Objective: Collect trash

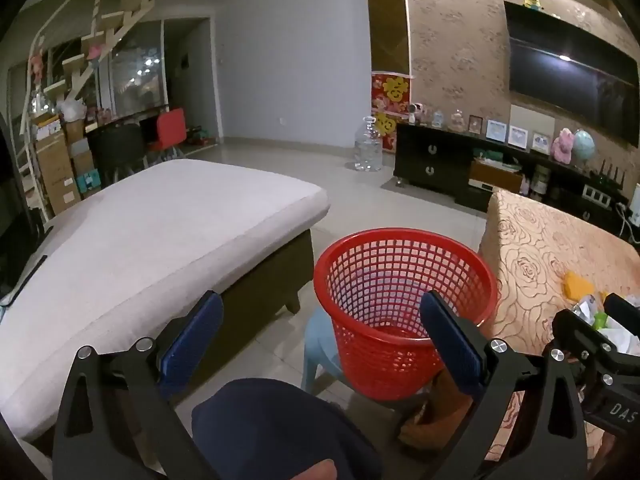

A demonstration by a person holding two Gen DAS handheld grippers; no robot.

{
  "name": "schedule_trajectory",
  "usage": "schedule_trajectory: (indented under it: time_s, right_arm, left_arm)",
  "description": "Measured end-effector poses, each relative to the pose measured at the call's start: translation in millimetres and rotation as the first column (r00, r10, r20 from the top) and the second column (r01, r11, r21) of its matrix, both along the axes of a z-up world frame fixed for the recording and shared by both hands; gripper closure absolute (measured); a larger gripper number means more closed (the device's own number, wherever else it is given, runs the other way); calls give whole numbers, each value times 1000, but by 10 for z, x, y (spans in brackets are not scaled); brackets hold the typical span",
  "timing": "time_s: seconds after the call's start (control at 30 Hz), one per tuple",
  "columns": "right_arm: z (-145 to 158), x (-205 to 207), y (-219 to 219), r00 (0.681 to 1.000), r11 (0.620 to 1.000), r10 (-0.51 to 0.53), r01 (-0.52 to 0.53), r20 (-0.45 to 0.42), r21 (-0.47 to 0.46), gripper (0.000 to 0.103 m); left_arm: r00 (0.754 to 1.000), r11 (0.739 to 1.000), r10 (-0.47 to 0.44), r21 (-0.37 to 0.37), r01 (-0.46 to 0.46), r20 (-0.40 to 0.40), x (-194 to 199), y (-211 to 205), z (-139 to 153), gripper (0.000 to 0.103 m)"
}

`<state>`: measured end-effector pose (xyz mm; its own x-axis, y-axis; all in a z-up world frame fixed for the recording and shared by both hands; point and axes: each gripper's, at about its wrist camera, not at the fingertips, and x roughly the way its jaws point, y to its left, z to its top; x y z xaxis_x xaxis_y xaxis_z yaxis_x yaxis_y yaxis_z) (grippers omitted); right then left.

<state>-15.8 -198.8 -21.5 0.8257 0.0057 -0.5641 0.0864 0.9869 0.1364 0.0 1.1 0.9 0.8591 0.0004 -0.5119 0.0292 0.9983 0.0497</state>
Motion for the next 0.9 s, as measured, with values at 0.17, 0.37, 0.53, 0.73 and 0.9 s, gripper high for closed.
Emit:
schedule_trajectory:
  time_s: [0.17,0.37,0.53,0.73,0.9]
  right_arm:
    - [14,-44,-2,1000,1000,2,-2,6,-4,7]
    - [30,-59,13,1000,1000,5,-4,8,-15,7]
    - [50,-48,19,1000,1000,5,-5,7,-16,7]
    - [37,-87,14,1000,1000,6,-6,13,-17,7]
    - [35,-87,17,1000,1000,7,-7,14,-17,7]
  left_arm:
    - [1000,1000,-6,13,5,8,-48,-26,-9,8]
    - [1000,1000,-1,7,1,5,-62,-33,-21,8]
    - [1000,1000,-3,2,3,3,-50,-15,-1,8]
    - [1000,1000,-2,2,2,2,-48,-49,3,8]
    - [1000,1000,-3,1,3,1,-40,-55,-6,8]
